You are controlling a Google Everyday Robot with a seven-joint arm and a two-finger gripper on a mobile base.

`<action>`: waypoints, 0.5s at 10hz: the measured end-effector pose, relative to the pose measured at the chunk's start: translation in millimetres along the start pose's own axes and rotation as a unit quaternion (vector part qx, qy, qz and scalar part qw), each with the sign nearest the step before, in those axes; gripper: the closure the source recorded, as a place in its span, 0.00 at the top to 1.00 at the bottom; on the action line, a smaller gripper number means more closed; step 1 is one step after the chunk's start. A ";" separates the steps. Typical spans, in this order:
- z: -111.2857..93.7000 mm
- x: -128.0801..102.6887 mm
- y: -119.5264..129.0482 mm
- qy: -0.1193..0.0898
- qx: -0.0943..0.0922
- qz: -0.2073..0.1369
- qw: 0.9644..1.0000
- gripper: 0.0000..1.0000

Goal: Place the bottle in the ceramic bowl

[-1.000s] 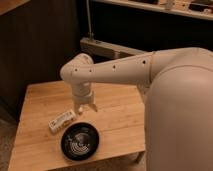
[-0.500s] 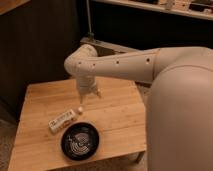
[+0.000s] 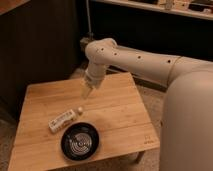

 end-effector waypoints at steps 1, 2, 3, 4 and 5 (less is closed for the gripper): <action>2.3 -3.3 3.1 0.001 -0.012 -0.033 0.999 0.65; 4.7 -3.8 3.6 0.004 -0.030 -0.085 0.996 0.65; 6.2 -6.5 6.3 0.004 -0.038 -0.104 0.994 0.65; 7.6 -9.8 8.4 0.002 -0.045 -0.127 0.991 0.65; 7.6 -7.7 8.2 0.004 -0.048 -0.132 0.990 0.65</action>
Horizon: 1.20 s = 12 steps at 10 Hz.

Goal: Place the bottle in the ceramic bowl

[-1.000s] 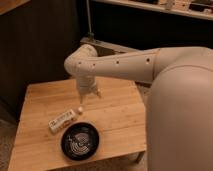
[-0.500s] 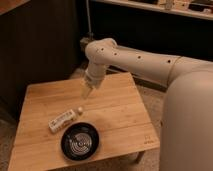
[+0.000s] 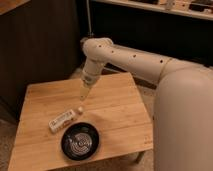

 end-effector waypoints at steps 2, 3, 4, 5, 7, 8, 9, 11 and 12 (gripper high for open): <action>1.0 -3.3 6.5 -0.016 0.006 -0.016 1.000 0.65; 3.8 -9.6 13.4 -0.024 0.034 -0.047 0.998 0.65; 7.3 -17.1 18.7 -0.028 0.055 -0.088 0.994 0.65; 7.4 -20.9 21.9 -0.035 0.076 -0.148 0.985 0.65; 8.8 -30.1 29.5 -0.043 0.093 -0.257 0.961 0.65; 9.0 -31.0 30.3 -0.043 0.097 -0.280 0.954 0.65; 8.2 -31.4 31.0 -0.045 0.101 -0.297 0.949 0.65; 9.3 -34.0 32.5 -0.046 0.103 -0.307 0.945 0.65; 9.6 -32.7 30.7 -0.046 0.106 -0.306 0.945 0.65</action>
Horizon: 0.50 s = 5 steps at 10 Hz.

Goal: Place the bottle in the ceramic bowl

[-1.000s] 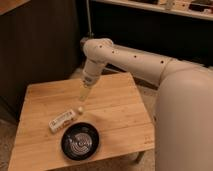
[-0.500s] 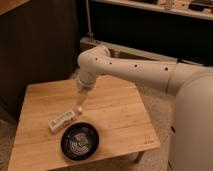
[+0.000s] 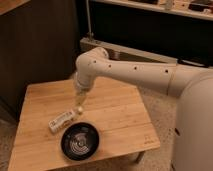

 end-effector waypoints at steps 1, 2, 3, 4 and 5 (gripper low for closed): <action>4.9 3.6 -2.5 -0.001 0.017 -0.010 1.000 0.65; 9.5 15.5 -7.8 -0.014 0.039 -0.024 0.999 0.65; 12.3 29.2 -14.8 -0.027 0.055 -0.035 0.997 0.65; 18.9 46.9 -25.5 -0.054 0.071 -0.047 0.995 0.65; 29.6 65.6 -35.0 -0.086 0.079 -0.056 0.992 0.65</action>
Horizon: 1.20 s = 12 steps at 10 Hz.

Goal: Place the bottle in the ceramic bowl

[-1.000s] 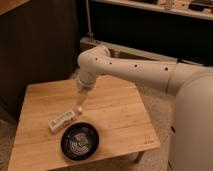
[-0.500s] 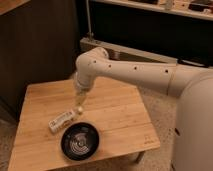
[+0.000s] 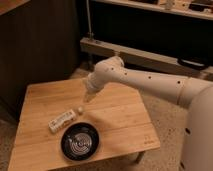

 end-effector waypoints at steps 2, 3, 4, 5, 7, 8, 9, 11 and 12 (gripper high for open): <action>21.4 27.0 -1.0 -0.068 -0.013 0.000 0.998 0.65; 36.6 33.6 0.7 -0.119 -0.031 0.002 0.992 0.65; 42.6 35.0 -0.8 -0.142 -0.041 0.001 0.989 0.65; 49.5 31.1 -0.8 -0.149 -0.060 -0.003 0.987 0.65; 67.0 19.1 -0.2 -0.121 -0.104 -0.018 0.987 0.65; 74.5 13.3 2.8 -0.105 -0.125 -0.027 0.986 0.65; 80.5 9.1 7.6 -0.088 -0.148 -0.035 0.985 0.65; 96.7 5.1 28.5 -0.068 -0.185 -0.041 0.979 0.65; 99.0 7.9 38.1 -0.066 -0.196 -0.038 0.978 0.65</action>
